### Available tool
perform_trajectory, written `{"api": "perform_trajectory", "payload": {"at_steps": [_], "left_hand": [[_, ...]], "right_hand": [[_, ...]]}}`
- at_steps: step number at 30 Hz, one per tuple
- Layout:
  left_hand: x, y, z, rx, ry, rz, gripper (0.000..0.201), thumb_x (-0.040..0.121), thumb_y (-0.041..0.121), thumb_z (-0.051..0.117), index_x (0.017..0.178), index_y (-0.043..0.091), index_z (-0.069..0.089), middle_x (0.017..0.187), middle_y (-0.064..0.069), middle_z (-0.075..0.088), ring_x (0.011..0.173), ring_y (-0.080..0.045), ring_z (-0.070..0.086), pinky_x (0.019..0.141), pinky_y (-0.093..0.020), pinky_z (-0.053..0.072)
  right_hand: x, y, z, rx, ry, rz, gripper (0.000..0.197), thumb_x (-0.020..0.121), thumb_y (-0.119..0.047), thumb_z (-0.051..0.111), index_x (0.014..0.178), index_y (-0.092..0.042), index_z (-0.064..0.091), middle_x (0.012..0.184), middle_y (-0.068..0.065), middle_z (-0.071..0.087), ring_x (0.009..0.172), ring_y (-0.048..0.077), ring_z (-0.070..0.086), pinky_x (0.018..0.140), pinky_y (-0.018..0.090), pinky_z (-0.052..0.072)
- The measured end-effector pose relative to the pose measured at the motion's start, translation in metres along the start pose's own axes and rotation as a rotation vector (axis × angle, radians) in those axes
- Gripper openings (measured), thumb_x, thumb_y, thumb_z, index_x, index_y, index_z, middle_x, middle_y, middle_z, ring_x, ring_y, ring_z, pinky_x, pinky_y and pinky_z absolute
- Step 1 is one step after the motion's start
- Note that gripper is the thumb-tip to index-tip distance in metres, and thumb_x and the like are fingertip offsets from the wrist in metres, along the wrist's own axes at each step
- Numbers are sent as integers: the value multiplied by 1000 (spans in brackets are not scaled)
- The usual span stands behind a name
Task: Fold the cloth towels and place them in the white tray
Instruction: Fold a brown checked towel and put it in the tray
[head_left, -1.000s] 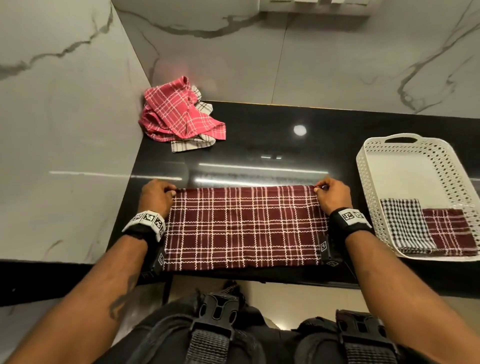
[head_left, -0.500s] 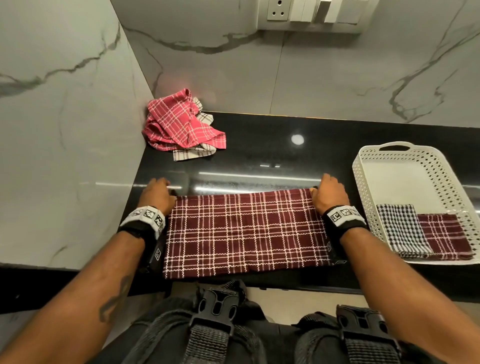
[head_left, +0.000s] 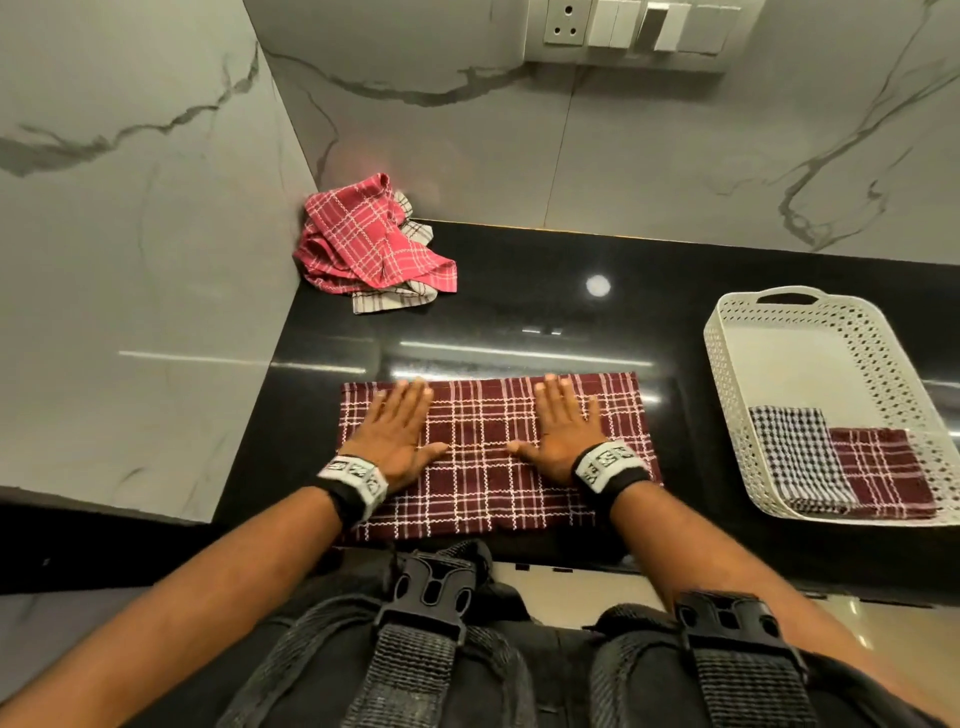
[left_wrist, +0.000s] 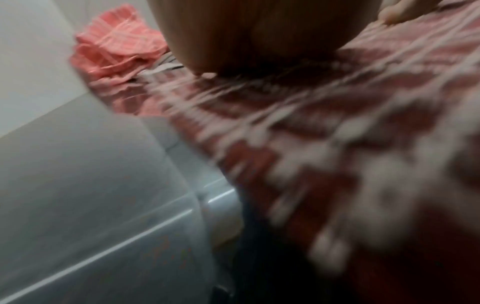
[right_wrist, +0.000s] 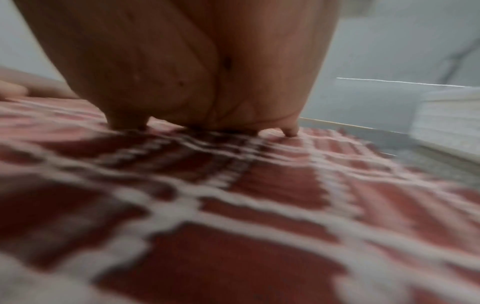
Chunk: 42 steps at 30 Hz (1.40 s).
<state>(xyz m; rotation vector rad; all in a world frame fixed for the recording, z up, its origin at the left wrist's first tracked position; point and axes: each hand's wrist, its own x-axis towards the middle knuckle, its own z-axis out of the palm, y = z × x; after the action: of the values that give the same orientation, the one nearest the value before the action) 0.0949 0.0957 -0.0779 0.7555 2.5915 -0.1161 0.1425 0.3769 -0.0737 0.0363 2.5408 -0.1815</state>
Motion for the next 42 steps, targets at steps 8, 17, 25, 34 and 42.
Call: {"api": "perform_trajectory", "payload": {"at_steps": [8,17,25,34,42], "left_hand": [[-24,-48,8,-40,6,-181,91,88,75,-2,153,15,-21,160,-9,-28,148,-24,-24,122,-44,-10],[-19,67,9,24,10,125,73,98,63,1,156,21,-15,161,-4,-24,151,-23,-17,124,-49,-1],[-84,-15,43,-63,10,-253,86,88,72,-2,155,20,-18,161,-3,-27,149,-19,-24,122,-45,-11],[-47,89,24,-68,160,2,68,101,55,11,157,21,-8,164,-3,-19,150,-19,-18,124,-47,-5],[-83,40,80,-110,269,-211,73,98,60,14,159,21,0,166,-3,-7,153,-20,-8,124,-47,-2]], "right_hand": [[-13,57,-13,-15,12,259,102,87,-82,13,155,-12,-17,161,10,-26,148,27,-26,115,59,-16],[-35,-43,28,-22,2,-167,79,96,-68,13,155,-24,-16,158,3,-32,148,27,-26,117,59,-13],[-70,98,34,107,52,276,97,90,-78,18,155,-15,-18,162,9,-24,149,28,-22,118,60,-12],[-79,-48,57,131,151,-155,69,103,-48,20,158,-16,-6,163,6,-22,149,25,-22,114,51,-18],[-92,37,88,134,242,56,78,99,-63,14,156,-18,-14,162,3,-24,149,23,-24,115,50,-22]]}}
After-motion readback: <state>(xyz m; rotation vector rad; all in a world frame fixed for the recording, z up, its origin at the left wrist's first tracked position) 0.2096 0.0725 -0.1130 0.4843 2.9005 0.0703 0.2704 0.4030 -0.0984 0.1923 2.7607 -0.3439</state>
